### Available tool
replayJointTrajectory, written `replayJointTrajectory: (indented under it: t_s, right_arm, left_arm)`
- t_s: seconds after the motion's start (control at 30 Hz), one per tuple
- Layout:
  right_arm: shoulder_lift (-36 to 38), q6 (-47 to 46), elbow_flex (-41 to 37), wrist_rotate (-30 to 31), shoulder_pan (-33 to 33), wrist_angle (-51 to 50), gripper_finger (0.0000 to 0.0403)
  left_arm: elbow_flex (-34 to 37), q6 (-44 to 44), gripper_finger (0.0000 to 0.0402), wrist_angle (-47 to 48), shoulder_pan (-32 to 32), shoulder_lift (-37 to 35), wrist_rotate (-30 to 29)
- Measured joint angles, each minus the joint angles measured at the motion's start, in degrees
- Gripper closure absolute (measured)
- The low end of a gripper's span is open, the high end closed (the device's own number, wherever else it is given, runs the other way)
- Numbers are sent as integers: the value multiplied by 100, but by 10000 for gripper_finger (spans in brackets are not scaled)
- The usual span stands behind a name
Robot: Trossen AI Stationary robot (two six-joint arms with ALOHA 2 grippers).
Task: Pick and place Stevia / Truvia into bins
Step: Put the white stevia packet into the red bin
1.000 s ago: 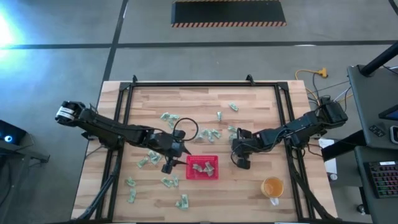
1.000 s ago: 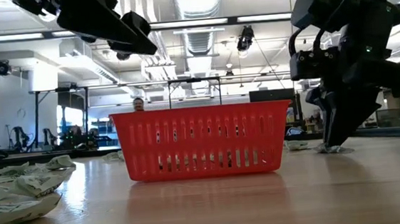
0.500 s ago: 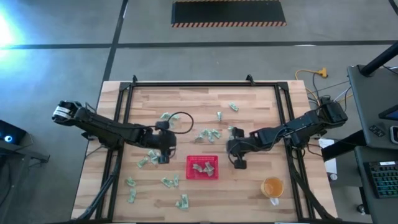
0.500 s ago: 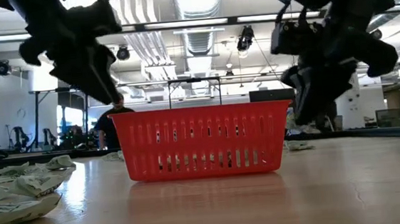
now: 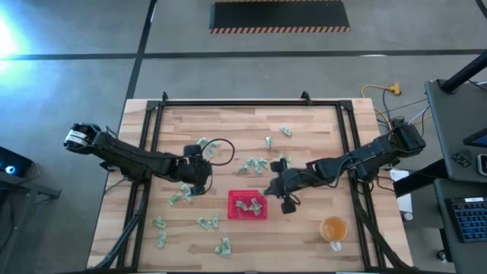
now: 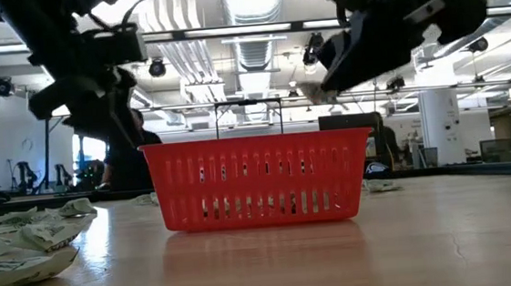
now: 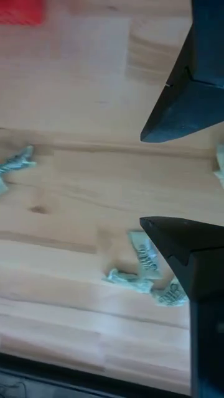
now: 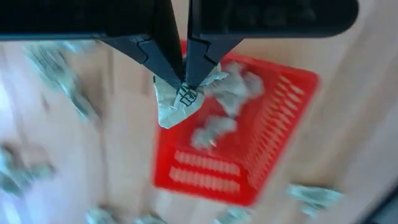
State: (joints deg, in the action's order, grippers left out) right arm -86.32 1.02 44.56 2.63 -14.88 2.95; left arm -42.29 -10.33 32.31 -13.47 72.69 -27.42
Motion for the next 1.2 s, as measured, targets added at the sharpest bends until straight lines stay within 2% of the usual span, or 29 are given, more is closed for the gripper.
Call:
replayJointTrajectory:
  t_s: [0.33,0.6,0.77,1.2]
  right_arm:
    - [-371,248,-4,-282,-151,934,394]
    - [-1167,451,300,-328,-148,1086,394]
    - [-1344,516,483,-891,-135,1051,389]
    - [-1270,392,511,-915,-135,1055,294]
  left_arm:
    - [524,-329,212,38,0,2,7]
    - [543,-1504,212,1300,0,2,81]
    - [606,-1784,212,1375,0,2,486]
    - [613,-1737,212,1176,2,15,505]
